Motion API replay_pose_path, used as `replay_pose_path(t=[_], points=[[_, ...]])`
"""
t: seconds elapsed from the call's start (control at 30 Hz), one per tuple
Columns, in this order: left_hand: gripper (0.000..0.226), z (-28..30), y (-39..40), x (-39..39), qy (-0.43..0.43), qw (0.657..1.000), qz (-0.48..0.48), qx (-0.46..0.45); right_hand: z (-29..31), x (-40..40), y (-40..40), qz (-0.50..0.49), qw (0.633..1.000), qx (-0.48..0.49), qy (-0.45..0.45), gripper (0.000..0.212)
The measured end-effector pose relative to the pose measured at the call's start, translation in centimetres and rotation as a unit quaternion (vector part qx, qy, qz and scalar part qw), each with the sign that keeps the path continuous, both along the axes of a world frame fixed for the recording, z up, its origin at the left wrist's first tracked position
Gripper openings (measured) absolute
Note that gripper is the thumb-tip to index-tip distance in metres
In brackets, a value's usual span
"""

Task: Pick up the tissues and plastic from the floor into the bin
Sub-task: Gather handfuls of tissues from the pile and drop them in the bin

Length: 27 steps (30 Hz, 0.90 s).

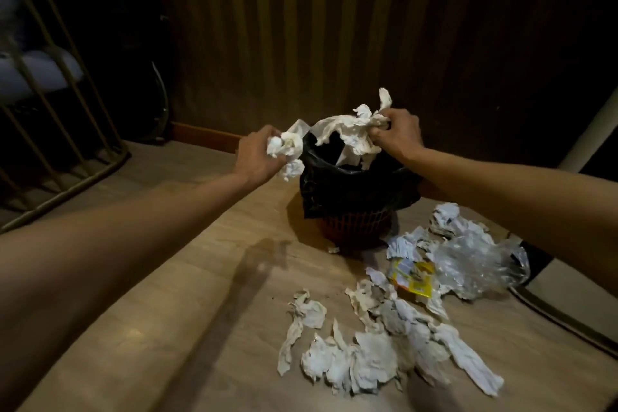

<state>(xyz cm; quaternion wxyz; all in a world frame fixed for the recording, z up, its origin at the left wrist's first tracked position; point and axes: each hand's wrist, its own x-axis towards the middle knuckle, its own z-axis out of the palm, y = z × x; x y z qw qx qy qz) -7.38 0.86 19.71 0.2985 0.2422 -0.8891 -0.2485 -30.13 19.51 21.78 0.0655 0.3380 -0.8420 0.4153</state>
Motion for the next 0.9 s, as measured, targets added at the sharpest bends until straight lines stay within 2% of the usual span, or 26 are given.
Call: replay_pose_path(t=[0.1,0.2,0.33,0.47,0.53,0.7,0.8,0.9], points=[[0.04,1.3,1.0,-2.0,0.012,1.0,0.011,-0.018,-0.5,-1.2,0.9,-0.015,0.998,0.009,-0.059,0.023],[0.042,1.9,2.1,-3.9,0.024,1.0,0.003,0.009,-0.9,-2.4,1.7,-0.021,0.993,-0.016,-0.112,0.034],[0.051,2.6,3.8,-6.5,0.035,0.999,-0.014,0.04,-1.1,-3.5,2.9,0.009,0.992,-0.005,-0.123,0.045],[0.057,3.2,4.4,-10.0,0.025,0.997,0.03,0.064,-0.8,-4.5,3.4,0.014,0.992,0.036,-0.12,0.075],[0.056,3.3,4.6,-12.0,0.026,0.995,0.044,0.082,-0.3,-5.1,3.5,0.005,0.991,0.055,-0.119,0.082],[0.052,2.6,4.7,-15.4,0.035,0.989,0.039,0.136,0.2,-5.3,3.2,-0.036,0.99,0.009,-0.139,0.073],[0.047,1.5,4.7,-15.9,0.019,0.992,0.021,0.124,0.0,-5.7,3.2,-0.007,0.992,0.009,-0.122,0.062],[0.045,0.8,4.7,-14.8,0.007,0.997,-0.009,0.074,-0.2,-5.9,3.3,0.03,0.993,0.031,-0.112,0.059]])
